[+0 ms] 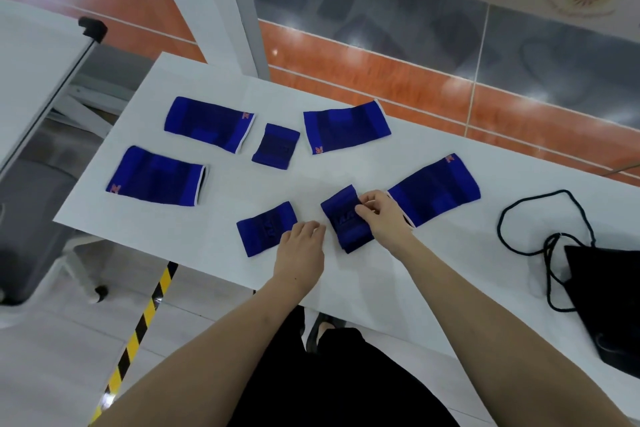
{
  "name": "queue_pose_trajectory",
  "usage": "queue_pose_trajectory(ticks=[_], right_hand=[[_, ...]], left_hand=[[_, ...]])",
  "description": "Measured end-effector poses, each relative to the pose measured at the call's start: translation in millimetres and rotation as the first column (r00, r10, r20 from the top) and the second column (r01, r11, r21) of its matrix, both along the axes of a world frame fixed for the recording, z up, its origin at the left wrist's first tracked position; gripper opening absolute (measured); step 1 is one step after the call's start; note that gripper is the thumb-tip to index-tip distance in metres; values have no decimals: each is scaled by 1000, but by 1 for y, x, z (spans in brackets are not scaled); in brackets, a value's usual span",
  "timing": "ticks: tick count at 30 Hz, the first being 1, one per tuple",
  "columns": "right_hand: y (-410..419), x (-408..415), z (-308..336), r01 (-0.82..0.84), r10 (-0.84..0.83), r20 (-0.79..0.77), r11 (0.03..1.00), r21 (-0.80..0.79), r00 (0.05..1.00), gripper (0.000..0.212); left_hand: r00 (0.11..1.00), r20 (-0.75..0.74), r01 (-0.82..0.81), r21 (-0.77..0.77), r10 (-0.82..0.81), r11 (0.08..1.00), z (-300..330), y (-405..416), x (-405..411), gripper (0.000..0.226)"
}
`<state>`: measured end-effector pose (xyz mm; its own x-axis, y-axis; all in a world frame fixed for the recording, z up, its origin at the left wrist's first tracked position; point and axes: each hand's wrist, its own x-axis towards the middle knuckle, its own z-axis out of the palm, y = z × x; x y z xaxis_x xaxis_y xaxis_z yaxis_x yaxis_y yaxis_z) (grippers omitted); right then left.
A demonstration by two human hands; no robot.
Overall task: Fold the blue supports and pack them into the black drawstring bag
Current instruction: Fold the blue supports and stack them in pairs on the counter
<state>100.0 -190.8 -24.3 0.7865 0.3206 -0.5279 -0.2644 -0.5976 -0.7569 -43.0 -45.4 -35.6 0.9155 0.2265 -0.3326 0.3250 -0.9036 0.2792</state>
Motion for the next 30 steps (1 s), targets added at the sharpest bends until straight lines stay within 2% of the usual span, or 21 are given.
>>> queue_pose_trajectory(ticks=[5,9,13,17,21,24,25,26,27,28,29,30], right_hand=[[-1,-5,-22,-90,134,180,968,-235,974,9],[0,-6,-28,-160,266,268,918,-362,926,20],[2,-5,-32,-162,266,263,919,-358,927,27],[3,-3,-30,-111,158,150,953,-281,976,33],[0,2,-26,-151,175,81,958,-245,981,21],[-6,3,-15,-105,108,9,983,-151,994,14],[-9,3,-10,-100,100,-9,989,-110,995,13],[-13,2,-3,-105,104,-23,992,-67,994,13],[-17,1,1,-118,117,-32,993,-23,993,12],[-21,0,5,-132,133,-35,991,24,990,11],[-25,-1,8,-145,147,-29,988,60,989,11],[-28,-1,10,-150,151,-12,985,81,988,12]], left_hand=[[999,22,41,-1,-41,999,-2,-4,4,57],[997,48,69,-23,-68,997,-4,-8,6,57],[998,15,67,-51,-66,996,-11,-16,8,48],[1000,18,-8,-113,10,994,-13,-23,10,43],[999,38,15,-125,-10,992,-16,-21,8,45],[992,73,-76,-263,98,962,-14,-18,14,36],[973,64,-187,-356,224,916,-10,-17,18,30],[923,21,-329,-474,384,817,-2,-17,24,25],[853,-53,-449,-583,520,677,5,-16,29,27],[786,-135,-522,-666,603,533,10,-15,35,39],[758,-182,-540,-713,626,446,12,-13,41,50],[758,-199,-528,-746,621,406,14,-11,46,55]])
